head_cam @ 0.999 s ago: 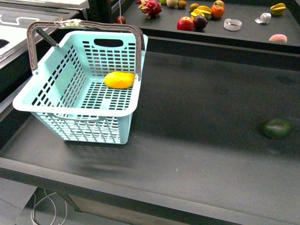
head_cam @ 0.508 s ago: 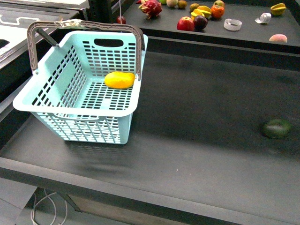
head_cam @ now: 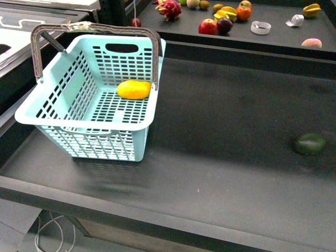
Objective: Pick mango with right arm and hold basket with left
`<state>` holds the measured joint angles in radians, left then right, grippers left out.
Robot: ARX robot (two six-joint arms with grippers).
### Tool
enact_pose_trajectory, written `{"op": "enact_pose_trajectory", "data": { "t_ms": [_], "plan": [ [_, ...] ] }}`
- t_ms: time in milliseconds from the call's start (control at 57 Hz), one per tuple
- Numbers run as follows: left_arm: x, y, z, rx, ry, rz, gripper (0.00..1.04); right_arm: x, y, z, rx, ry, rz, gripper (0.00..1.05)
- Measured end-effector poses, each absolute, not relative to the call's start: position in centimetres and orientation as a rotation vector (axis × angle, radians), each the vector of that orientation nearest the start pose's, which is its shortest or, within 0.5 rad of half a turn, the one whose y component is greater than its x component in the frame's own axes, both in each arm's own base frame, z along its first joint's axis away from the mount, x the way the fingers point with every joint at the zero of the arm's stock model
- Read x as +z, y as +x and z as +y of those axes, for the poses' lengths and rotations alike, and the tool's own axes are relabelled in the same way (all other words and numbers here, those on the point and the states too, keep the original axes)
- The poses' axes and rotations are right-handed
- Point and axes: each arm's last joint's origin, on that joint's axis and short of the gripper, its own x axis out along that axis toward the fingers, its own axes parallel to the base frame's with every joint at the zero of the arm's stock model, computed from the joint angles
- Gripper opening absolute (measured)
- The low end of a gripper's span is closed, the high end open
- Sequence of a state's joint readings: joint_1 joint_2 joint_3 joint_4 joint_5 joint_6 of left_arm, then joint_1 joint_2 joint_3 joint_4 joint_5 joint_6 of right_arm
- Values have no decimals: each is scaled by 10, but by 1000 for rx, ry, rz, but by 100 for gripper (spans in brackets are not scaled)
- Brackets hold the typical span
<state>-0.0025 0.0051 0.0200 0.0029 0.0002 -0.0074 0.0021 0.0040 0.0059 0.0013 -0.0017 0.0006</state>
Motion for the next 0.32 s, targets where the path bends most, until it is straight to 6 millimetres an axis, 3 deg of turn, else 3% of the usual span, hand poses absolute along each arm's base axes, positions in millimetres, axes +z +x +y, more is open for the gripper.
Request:
{"op": "enact_pose_trajectory", "data": {
  "t_ms": [316],
  "plan": [
    [170, 97, 0, -3, -7, -18, 2, 165, 98, 0, 4, 1, -3, 96]
  ]
}}
